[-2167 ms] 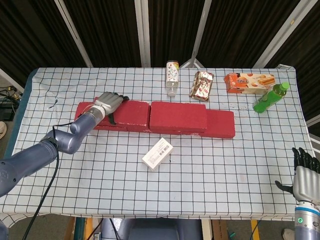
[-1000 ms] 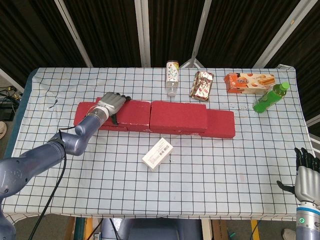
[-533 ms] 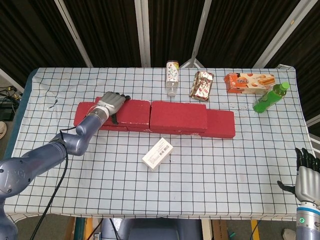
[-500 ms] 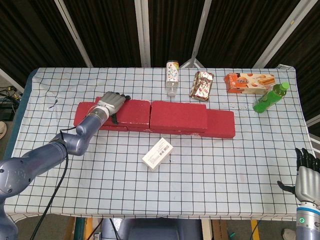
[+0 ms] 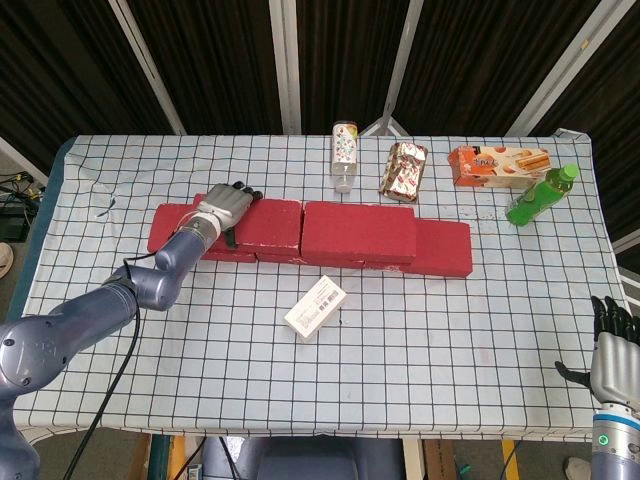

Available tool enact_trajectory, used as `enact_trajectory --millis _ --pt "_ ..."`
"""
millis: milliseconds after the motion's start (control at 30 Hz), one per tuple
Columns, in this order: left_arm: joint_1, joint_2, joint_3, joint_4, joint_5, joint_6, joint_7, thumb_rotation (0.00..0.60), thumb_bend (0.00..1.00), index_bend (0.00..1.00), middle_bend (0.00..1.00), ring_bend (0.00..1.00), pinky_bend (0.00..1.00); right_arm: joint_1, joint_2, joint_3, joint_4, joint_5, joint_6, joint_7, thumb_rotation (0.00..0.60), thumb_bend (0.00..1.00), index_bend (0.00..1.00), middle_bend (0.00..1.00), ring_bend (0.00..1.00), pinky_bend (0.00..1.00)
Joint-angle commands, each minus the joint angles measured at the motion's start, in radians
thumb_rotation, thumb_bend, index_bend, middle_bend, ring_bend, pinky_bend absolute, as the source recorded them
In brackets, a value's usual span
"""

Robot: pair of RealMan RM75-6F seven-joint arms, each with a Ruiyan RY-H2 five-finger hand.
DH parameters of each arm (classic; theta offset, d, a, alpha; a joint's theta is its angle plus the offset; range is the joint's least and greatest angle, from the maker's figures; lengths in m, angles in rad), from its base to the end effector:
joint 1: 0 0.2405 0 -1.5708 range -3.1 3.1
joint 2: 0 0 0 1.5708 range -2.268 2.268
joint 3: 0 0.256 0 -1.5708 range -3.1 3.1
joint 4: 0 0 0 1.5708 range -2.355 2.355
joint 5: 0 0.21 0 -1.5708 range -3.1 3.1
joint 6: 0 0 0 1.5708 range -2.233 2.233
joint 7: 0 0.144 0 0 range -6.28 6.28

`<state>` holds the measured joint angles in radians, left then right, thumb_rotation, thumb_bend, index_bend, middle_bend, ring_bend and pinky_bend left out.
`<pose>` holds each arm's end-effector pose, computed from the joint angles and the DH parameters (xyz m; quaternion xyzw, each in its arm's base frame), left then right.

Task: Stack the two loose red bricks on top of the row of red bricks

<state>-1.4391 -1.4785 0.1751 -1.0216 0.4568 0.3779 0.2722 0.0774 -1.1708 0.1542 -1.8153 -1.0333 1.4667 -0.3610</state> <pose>-0.0890 0.4914 0.0172 -0.8081 -0.3600 -0.1602 0.4378 -0.3214 -0.1832 0.1493 0.4776 -0.4714 0.2665 0.6919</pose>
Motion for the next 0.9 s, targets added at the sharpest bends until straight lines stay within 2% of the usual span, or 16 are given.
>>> enact_trajectory --millis 33,233,633,900 --pt "-0.001 -0.002 -0.003 0.003 0.002 -0.002 -0.002 0.600 0.00 0.08 0.05 0.01 0.15 0.001 -0.002 0.000 0.000 0.004 0.000 -0.005 0.600 0.15 0.00 0.03 0.01 0.00" --pt "-0.009 0.010 -0.001 -0.009 0.001 -0.015 -0.003 0.600 0.00 0.06 0.00 0.00 0.14 0.003 -0.005 0.002 0.001 0.013 0.000 -0.014 0.600 0.15 0.00 0.03 0.01 0.00" --pt "-0.036 0.041 0.027 -0.040 -0.028 -0.022 -0.002 0.600 0.00 0.00 0.00 0.00 0.11 0.004 -0.004 0.003 -0.002 0.022 0.002 -0.025 0.600 0.15 0.00 0.03 0.01 0.00" --pt "-0.045 0.114 0.000 -0.129 -0.015 0.026 -0.020 0.600 0.00 0.00 0.00 0.00 0.11 0.002 -0.004 0.002 -0.005 0.022 0.007 -0.029 0.600 0.15 0.00 0.03 0.01 0.00"
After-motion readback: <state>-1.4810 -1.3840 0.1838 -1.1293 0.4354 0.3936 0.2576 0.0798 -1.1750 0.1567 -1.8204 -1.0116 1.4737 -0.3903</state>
